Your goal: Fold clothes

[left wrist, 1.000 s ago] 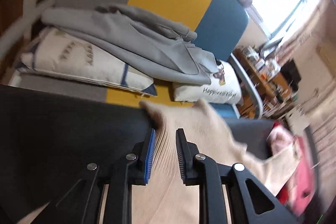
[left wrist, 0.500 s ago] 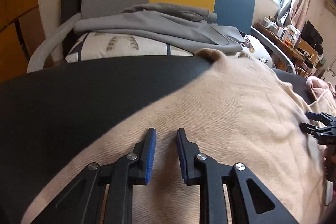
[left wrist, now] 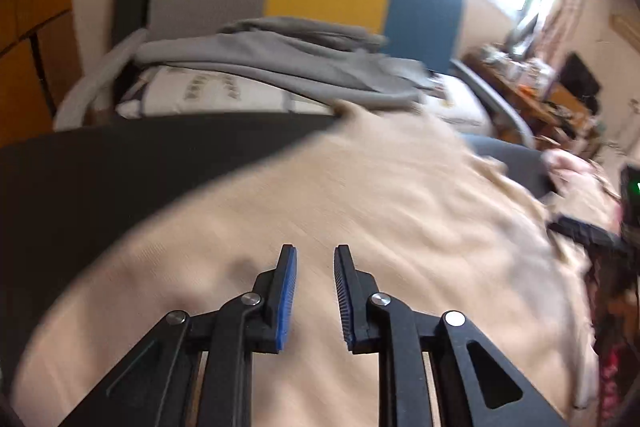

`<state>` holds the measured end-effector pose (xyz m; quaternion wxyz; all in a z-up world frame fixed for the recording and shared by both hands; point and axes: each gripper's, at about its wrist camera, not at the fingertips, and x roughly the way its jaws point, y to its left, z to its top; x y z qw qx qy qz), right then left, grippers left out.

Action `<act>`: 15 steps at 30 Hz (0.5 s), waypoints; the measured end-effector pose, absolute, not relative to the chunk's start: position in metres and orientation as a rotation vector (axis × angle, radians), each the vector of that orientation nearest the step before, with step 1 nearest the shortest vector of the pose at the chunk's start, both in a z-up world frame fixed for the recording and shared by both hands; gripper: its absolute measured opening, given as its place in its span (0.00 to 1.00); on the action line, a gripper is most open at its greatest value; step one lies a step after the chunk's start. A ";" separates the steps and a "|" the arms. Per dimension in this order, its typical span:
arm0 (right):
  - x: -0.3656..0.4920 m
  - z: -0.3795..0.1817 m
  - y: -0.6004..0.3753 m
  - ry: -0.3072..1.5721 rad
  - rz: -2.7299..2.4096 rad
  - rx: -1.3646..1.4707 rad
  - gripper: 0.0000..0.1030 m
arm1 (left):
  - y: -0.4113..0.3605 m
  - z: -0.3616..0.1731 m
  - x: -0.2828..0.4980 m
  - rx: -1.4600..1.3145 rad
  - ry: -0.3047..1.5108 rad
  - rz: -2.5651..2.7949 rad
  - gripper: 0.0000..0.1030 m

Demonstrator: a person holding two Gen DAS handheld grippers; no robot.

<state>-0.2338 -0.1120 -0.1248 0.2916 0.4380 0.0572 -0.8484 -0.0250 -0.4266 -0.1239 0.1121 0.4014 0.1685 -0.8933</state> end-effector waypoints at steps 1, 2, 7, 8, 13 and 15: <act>-0.230 -0.115 -0.097 0.096 -2.287 1.149 0.93 | -0.411 -0.124 -0.016 1.194 0.512 -2.645 0.18; -0.227 -0.105 -0.078 0.049 -2.327 1.137 0.93 | -0.396 -0.125 -0.007 1.215 0.526 -2.665 0.18; -0.211 -0.080 0.021 -0.102 -2.475 1.195 0.87 | -0.328 -0.146 0.027 1.379 0.471 -2.676 0.18; -0.206 -0.077 0.038 -0.094 -2.493 1.203 0.69 | -0.319 -0.149 0.031 1.385 0.425 -2.662 0.18; -0.173 -0.073 0.107 -0.164 -2.524 1.259 0.30 | -0.292 -0.153 0.039 1.307 0.283 -2.650 0.23; -0.157 -0.078 0.128 -0.212 -2.528 1.286 0.30 | -0.283 -0.158 0.039 1.231 0.212 -2.659 0.25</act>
